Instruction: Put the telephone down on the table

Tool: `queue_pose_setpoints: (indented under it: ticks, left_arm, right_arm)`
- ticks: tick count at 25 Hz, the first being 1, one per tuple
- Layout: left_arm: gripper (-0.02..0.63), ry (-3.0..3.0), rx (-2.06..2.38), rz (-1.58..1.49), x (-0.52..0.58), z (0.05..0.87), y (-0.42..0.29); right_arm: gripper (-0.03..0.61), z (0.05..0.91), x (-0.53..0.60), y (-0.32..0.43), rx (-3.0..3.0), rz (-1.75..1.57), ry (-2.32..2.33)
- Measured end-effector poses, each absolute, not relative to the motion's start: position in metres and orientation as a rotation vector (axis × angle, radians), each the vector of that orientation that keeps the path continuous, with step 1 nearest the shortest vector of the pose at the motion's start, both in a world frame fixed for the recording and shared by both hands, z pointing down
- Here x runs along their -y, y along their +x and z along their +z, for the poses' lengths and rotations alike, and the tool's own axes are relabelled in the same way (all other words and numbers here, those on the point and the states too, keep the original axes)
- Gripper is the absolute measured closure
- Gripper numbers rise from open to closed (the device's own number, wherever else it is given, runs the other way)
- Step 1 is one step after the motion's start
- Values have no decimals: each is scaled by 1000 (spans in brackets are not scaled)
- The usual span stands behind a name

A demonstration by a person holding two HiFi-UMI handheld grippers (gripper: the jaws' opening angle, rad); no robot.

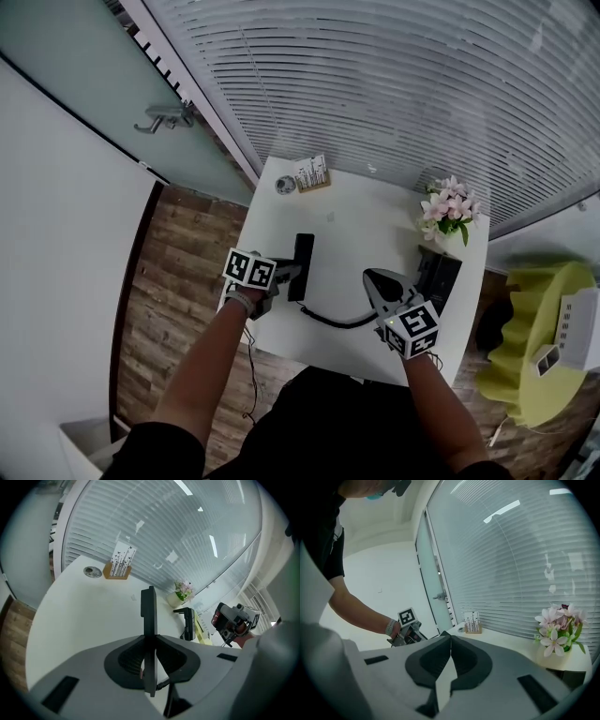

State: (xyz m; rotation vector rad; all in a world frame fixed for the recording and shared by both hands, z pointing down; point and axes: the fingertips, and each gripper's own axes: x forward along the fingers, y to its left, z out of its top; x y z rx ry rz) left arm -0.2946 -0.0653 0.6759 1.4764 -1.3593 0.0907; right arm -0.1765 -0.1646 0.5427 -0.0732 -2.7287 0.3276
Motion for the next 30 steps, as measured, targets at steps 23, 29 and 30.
queue_pose_setpoints:
  ticks: [23, 29, 30]
  left_arm:
    - [527, 1349, 1282, 123, 65, 735, -352]
    - [516, 1366, 1312, 135, 65, 738, -357]
    - [511, 1366, 1322, 144, 65, 739, -359]
  right_arm:
    - [557, 568, 168, -187, 2657, 345, -63]
    - [557, 569, 165, -184, 2647, 340, -66]
    - [557, 569, 164, -184, 2646, 341, -67]
